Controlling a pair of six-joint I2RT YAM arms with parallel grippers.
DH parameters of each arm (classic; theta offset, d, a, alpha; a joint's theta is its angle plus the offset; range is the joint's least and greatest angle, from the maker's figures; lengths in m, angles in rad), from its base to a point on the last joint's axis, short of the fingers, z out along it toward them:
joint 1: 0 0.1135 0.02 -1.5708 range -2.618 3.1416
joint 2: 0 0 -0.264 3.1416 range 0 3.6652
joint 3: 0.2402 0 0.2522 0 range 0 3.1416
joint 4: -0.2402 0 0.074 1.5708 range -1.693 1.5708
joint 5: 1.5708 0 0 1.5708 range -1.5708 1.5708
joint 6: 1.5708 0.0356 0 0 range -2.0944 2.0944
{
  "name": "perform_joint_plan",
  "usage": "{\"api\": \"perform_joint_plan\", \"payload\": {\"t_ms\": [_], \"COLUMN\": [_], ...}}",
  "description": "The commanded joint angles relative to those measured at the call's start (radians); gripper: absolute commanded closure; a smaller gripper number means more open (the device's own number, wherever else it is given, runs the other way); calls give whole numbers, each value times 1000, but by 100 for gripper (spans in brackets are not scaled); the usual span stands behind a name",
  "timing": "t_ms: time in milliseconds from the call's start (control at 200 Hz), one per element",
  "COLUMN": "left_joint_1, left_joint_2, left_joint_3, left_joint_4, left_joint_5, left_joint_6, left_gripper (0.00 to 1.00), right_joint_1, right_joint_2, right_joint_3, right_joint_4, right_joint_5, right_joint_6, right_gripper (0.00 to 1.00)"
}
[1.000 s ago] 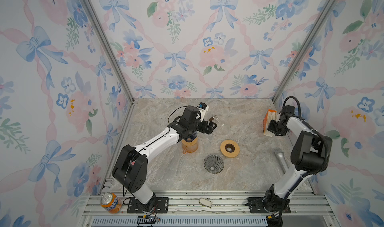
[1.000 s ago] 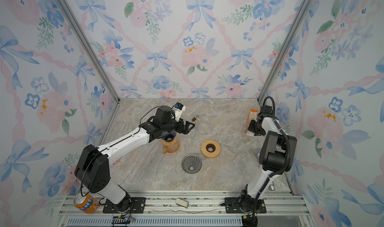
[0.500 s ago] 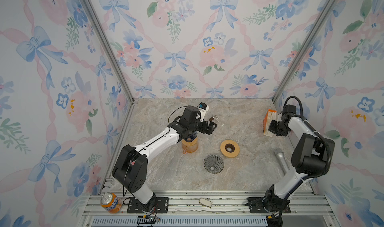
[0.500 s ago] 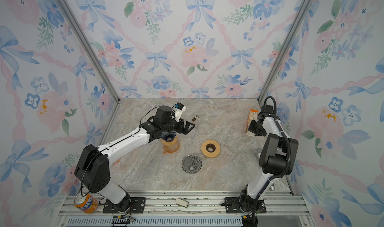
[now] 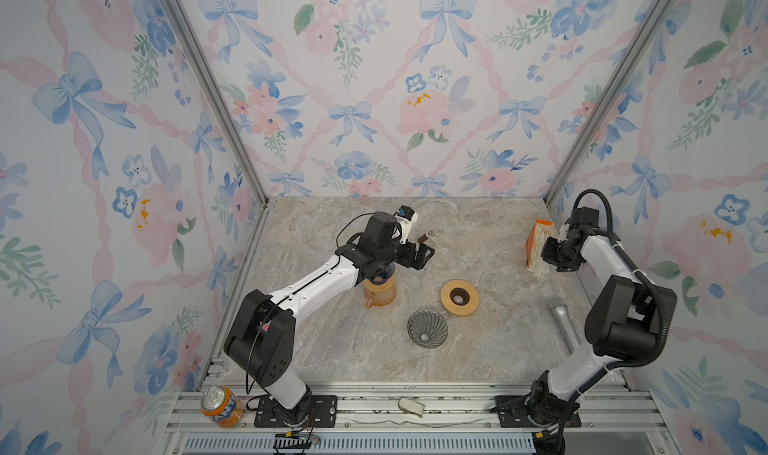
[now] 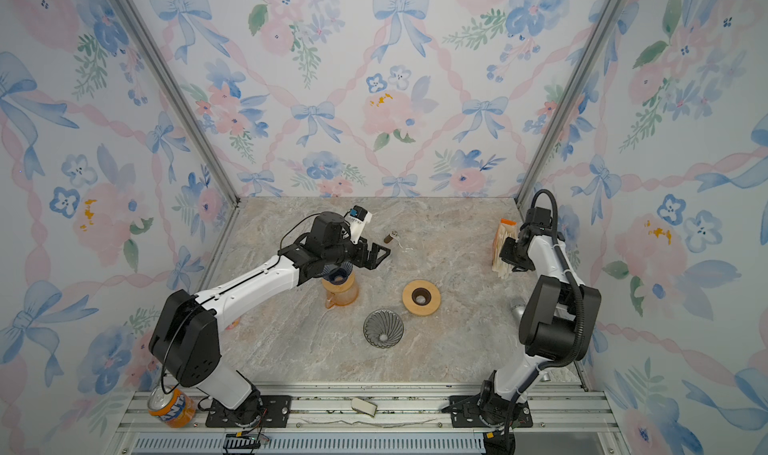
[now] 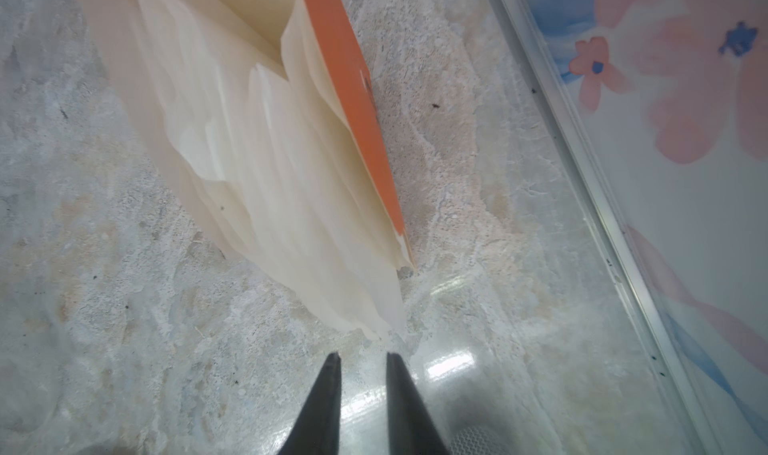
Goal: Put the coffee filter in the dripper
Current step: 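Hold the filter with the right gripper and tug it out of the box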
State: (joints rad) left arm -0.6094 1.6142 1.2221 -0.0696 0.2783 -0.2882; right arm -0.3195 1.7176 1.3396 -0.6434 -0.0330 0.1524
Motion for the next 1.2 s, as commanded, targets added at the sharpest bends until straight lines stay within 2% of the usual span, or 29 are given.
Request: {"api": "perform_joint_plan", "payload": {"t_ms": [0, 255, 520, 1195], "left_joint_1": [-7, -7, -8, -8], "left_joint_2": [19, 51, 74, 82], "left_joint_3": [33, 58, 70, 76], "left_joint_4": [-10, -10, -12, -13], "left_joint_5": [14, 24, 35, 30], "left_joint_6": [23, 35, 37, 27], "left_gripper": [2, 2, 2, 2], "right_joint_1": [-27, -74, -63, -57], "right_joint_2": [-37, -5, 51, 169], "right_joint_3": [-24, -25, -23, 31], "right_joint_4": [9, -25, -21, 8], "right_joint_5": [-1, -32, -114, -112], "right_joint_6": [4, -4, -18, 1], "right_gripper": [77, 77, 75, 78]}}
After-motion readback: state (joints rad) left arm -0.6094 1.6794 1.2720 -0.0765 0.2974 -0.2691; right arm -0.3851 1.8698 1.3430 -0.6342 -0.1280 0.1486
